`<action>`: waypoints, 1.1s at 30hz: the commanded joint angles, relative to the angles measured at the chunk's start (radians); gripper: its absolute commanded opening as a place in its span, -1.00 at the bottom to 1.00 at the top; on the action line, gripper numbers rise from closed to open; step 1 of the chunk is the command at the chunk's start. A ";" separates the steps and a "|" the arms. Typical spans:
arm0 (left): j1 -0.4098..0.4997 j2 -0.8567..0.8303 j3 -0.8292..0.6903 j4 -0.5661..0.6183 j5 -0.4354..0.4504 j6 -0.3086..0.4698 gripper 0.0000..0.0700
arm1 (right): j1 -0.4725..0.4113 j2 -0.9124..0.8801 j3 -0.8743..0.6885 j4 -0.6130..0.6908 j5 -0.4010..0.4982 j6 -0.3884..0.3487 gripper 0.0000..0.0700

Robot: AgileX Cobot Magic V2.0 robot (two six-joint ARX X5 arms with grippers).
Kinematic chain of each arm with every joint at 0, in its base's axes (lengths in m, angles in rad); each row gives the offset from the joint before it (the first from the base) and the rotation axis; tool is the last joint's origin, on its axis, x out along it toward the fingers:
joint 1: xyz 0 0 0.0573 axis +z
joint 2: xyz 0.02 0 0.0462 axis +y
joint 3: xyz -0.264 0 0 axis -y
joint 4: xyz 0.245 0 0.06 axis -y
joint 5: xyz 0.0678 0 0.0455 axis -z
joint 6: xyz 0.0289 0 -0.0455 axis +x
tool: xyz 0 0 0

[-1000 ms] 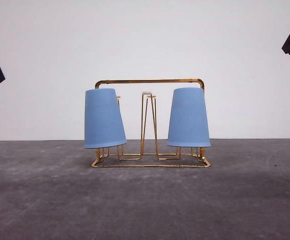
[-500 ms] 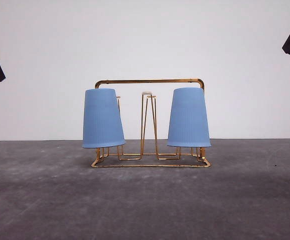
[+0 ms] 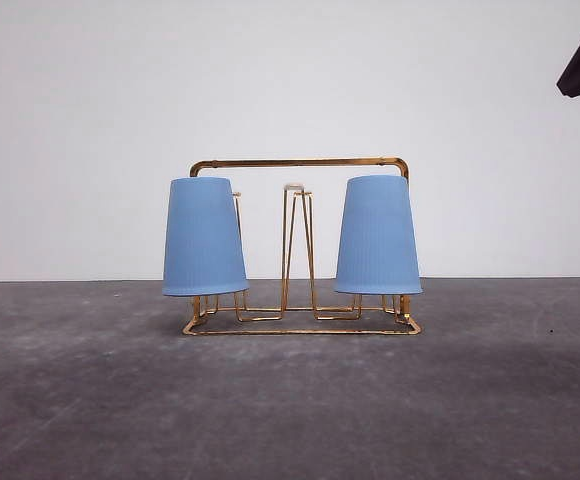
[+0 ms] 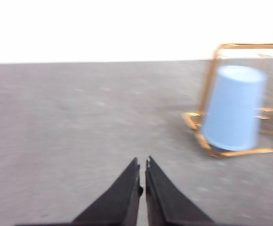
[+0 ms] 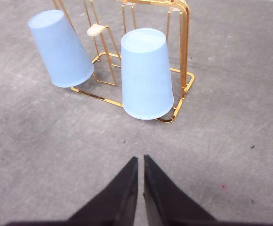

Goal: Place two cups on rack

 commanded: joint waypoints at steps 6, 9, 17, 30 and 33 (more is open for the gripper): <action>0.029 -0.126 -0.106 0.008 -0.037 0.016 -1.00 | 0.005 0.005 0.008 0.011 0.000 0.006 -0.95; 0.029 -0.136 -0.128 0.008 -0.039 0.016 -1.00 | 0.005 0.005 0.008 0.011 0.000 0.006 -0.95; -0.010 -0.137 -0.234 0.188 -0.096 0.007 -1.00 | 0.005 0.005 0.008 0.012 0.000 0.006 -0.95; -0.022 -0.134 -0.231 0.171 -0.089 -0.003 -1.00 | 0.005 0.005 0.008 0.014 0.000 0.006 -0.95; -0.022 -0.134 -0.231 0.171 -0.089 -0.002 -1.00 | 0.005 0.005 0.008 0.014 0.000 0.006 -0.95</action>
